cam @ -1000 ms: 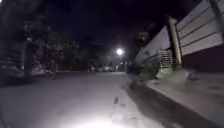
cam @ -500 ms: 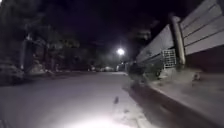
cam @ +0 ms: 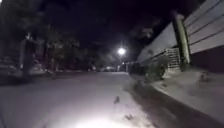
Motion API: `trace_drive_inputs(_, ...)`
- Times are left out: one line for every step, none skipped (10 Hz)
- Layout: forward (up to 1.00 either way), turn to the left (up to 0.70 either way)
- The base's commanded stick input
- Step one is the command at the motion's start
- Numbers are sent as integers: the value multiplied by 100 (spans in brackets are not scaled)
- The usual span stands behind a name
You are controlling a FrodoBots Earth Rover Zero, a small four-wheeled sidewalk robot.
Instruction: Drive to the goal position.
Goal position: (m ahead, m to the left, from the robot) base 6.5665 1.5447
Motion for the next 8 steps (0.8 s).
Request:
trace_drive_inputs(50, 0)
trace_drive_inputs(50, 0)
trace_drive_inputs(50, 0)
trace_drive_inputs(50, 0)
trace_drive_inputs(50, 0)
trace_drive_inputs(50, 0)
trace_drive_inputs(50, 0)
trace_drive_inputs(50, 0)
